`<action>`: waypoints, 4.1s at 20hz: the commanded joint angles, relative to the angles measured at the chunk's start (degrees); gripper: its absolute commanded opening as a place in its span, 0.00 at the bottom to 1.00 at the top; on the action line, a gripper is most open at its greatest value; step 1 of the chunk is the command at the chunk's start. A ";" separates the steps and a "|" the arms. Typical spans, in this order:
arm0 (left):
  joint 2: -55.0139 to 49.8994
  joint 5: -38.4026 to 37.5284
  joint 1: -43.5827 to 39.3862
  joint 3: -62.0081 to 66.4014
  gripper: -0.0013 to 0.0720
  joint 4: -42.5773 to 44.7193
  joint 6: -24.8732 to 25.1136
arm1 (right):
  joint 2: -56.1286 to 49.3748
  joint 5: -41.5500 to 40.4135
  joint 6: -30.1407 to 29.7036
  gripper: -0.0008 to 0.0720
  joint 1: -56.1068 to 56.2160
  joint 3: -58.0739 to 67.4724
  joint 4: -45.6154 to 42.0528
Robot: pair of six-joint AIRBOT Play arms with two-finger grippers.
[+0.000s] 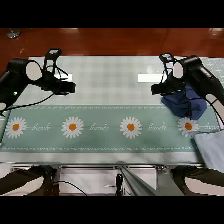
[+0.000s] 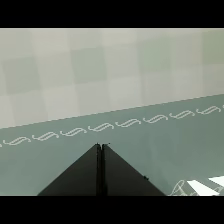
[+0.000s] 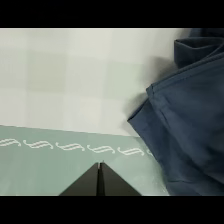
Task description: Fold the shirts.
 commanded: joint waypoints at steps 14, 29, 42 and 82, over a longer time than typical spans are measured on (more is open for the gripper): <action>-0.02 0.02 -0.02 -0.02 0.04 0.00 0.02 | -0.02 0.00 0.00 0.04 0.07 0.00 0.00; -4.17 16.70 0.94 0.11 0.98 7.43 0.04 | -0.15 -19.17 6.56 0.89 -2.69 0.04 -21.16; -4.85 14.84 3.54 0.13 0.98 6.84 -1.88 | -5.99 -6.80 4.35 0.86 -32.72 -8.87 4.35; 34.12 8.72 1.90 -26.05 0.98 -8.90 -3.61 | 21.07 -16.65 -16.41 0.04 17.00 -8.04 43.30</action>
